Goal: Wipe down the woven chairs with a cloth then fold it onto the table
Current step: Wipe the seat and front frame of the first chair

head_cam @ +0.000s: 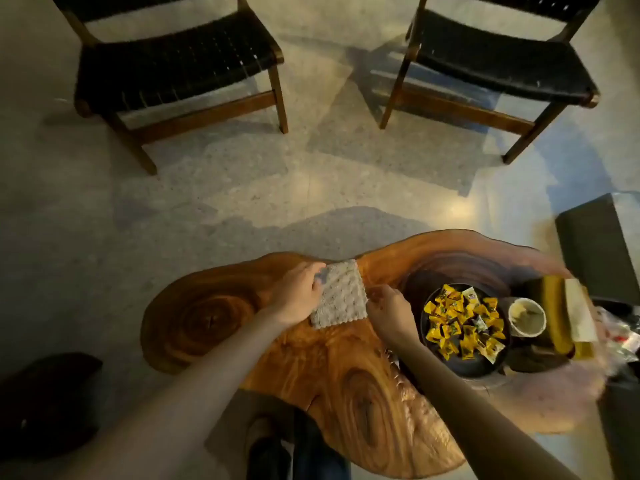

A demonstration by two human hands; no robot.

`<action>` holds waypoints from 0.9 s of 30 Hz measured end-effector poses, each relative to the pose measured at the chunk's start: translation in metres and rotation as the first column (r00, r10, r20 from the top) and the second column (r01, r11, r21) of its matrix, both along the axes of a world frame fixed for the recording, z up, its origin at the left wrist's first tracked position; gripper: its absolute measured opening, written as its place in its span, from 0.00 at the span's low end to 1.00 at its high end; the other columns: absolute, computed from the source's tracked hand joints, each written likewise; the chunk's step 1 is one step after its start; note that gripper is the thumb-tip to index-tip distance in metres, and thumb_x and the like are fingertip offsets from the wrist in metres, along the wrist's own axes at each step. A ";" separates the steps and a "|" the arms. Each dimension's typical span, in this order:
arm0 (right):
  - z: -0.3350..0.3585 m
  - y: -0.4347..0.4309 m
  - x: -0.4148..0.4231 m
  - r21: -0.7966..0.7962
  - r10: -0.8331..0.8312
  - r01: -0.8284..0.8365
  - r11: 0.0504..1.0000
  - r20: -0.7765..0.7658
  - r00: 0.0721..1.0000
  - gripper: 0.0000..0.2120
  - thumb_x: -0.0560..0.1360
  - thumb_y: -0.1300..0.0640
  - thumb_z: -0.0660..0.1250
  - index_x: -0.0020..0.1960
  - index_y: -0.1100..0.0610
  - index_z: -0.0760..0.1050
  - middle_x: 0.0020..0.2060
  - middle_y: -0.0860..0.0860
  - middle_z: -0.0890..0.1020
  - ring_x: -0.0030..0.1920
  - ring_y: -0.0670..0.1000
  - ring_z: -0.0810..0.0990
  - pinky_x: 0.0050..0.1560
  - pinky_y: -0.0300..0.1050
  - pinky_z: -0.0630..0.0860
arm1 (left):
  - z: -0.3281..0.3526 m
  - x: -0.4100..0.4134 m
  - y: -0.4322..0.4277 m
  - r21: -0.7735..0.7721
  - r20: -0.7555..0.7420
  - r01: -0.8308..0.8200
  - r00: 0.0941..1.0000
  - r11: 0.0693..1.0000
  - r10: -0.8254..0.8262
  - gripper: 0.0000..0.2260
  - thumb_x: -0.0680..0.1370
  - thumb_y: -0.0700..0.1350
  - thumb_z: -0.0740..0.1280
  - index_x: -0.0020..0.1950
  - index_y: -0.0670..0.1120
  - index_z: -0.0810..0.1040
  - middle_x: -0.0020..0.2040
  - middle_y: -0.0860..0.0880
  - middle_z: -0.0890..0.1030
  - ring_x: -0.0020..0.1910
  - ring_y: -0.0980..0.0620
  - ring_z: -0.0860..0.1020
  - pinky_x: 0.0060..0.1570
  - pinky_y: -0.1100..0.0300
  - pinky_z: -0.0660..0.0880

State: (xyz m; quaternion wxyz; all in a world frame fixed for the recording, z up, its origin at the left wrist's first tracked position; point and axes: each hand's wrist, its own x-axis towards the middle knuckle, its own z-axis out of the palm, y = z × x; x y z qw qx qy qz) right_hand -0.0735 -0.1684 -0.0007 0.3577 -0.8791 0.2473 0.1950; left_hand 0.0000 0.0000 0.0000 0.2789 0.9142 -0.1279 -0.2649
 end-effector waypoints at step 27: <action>-0.015 0.045 0.032 0.020 0.190 -0.205 0.979 0.298 0.936 0.10 0.75 0.64 0.67 0.55 0.55 0.79 0.50 0.46 0.79 0.45 0.40 0.76 0.44 0.33 0.76 | -0.028 -0.003 0.039 -0.235 -0.102 -0.175 0.983 0.956 0.155 0.24 0.80 0.43 0.61 0.75 0.53 0.60 0.70 0.49 0.66 0.65 0.49 0.71 0.63 0.53 0.71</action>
